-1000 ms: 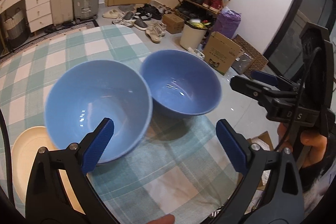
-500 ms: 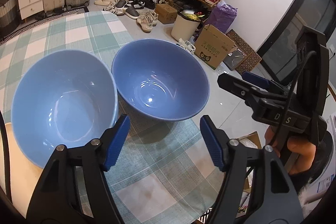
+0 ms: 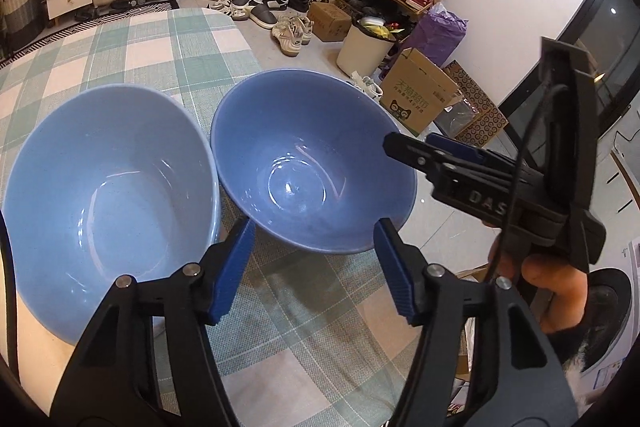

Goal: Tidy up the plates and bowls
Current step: 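Move both open tools to the rim of the remaining blue bowl, then close both tools on the rim of the remaining blue bowl, then lift the blue bowl with both tools and carry it over the nested bowls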

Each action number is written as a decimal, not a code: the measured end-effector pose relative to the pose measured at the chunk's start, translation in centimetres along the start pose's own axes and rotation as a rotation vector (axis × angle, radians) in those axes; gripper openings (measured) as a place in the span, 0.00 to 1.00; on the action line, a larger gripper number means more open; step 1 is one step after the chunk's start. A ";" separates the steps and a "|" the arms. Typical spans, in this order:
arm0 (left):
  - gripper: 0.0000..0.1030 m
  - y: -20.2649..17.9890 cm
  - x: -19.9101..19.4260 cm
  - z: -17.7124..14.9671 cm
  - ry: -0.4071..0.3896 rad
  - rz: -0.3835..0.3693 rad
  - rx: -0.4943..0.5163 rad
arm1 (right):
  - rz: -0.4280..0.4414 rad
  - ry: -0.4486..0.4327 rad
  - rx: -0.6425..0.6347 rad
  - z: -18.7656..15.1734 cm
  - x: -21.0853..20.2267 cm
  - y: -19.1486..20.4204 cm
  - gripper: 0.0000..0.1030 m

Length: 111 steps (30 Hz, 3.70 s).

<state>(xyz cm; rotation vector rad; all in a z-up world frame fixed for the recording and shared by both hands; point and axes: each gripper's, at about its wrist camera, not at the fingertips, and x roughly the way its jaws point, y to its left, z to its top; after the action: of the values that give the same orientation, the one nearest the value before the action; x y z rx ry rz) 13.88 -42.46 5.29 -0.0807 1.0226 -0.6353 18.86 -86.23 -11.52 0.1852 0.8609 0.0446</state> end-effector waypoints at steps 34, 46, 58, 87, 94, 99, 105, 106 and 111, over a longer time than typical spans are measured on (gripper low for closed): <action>0.13 -0.7 2.5 0.7 0.019 -0.002 0.086 | -0.048 0.014 -0.050 1.1 3.7 0.2 0.14; 0.30 1.1 1.3 0.3 0.027 -0.009 0.013 | -0.048 0.027 -0.038 0.8 3.9 0.0 0.14; 0.45 1.7 1.7 -0.1 0.043 0.008 -0.010 | -0.049 0.035 -0.025 0.7 4.6 -0.4 0.14; 0.45 0.1 3.6 1.3 0.022 0.074 0.087 | -0.086 0.033 -0.067 -0.3 4.2 -1.0 0.14; 0.45 0.1 3.2 1.4 0.012 0.073 0.098 | -0.090 0.023 -0.070 -0.5 3.4 -0.9 0.14; 0.45 0.0 2.6 1.4 0.000 0.069 0.109 | -0.092 0.010 -0.072 -0.5 2.7 -0.8 0.14; 0.45 -0.4 1.3 1.4 -0.026 0.065 0.126 | -0.100 -0.013 -0.078 -0.3 1.3 -0.4 0.14; 0.45 -0.5 1.0 1.4 -0.032 0.065 0.129 | -0.102 -0.018 -0.080 -0.3 1.0 -0.3 0.14; 0.45 -0.8 -0.7 1.6 -0.059 0.061 0.141 | -0.107 -0.043 -0.092 -0.1 -0.6 0.4 0.15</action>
<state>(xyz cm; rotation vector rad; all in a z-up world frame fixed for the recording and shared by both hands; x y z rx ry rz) 14.58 -43.08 6.99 0.0548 0.9173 -0.6445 18.41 -85.91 -11.07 0.0535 0.8225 -0.0200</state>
